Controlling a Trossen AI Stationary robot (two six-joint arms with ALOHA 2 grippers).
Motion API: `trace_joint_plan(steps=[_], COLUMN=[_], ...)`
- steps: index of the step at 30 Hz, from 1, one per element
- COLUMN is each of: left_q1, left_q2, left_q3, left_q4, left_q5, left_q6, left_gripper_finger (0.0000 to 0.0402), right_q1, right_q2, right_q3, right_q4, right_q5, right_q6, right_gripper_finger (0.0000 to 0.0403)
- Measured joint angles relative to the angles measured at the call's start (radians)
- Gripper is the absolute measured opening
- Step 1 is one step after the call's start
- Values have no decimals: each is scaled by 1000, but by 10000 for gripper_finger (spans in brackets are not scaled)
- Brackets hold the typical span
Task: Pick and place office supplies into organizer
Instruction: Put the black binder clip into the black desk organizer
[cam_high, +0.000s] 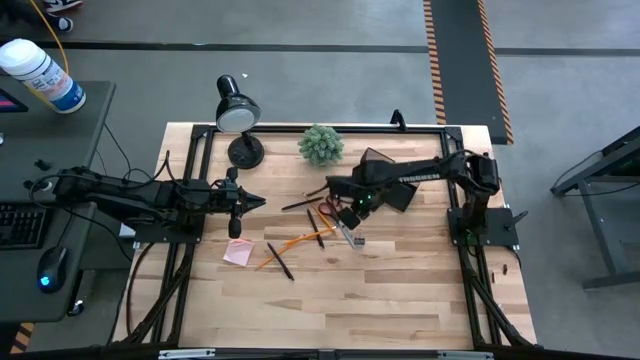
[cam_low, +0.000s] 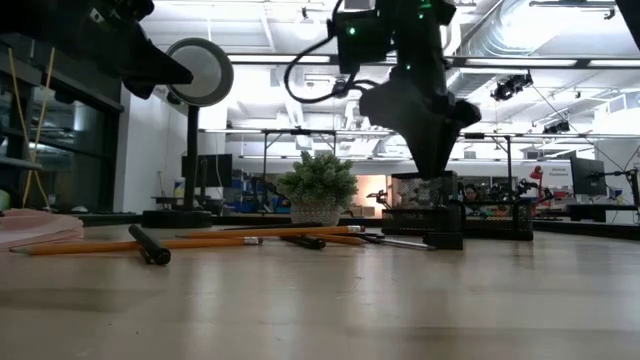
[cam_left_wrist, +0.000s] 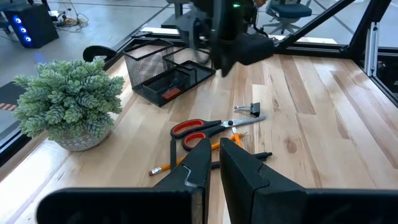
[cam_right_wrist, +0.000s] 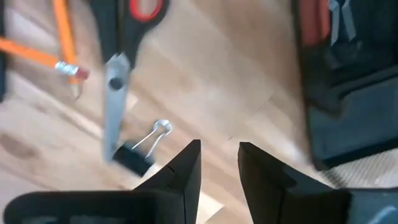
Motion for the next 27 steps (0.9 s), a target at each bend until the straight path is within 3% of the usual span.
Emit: trace_joint_plan(steps=[4, 10, 16, 22, 27], left_q1=[0, 0, 0, 0, 0], left_q2=[0, 0, 0, 0, 0], left_q3=[0, 0, 0, 0, 0], left_q4=[0, 0, 0, 0, 0], left_q5=[0, 0, 0, 0, 0], left_q6=[0, 0, 0, 1, 2], left_gripper_finger=[24, 24, 24, 24, 24], right_q1=[45, 77, 77, 101, 119], right_q2=[0, 0, 0, -1, -1], right_q3=[0, 0, 0, -63, -181], right_q4=[14, 129, 186, 197, 220], right_q5=[-25, 47, 1, 43, 99], right_q6=[53, -70, -111, 8, 292], right_gripper_finger=[98, 98, 98, 98, 98])
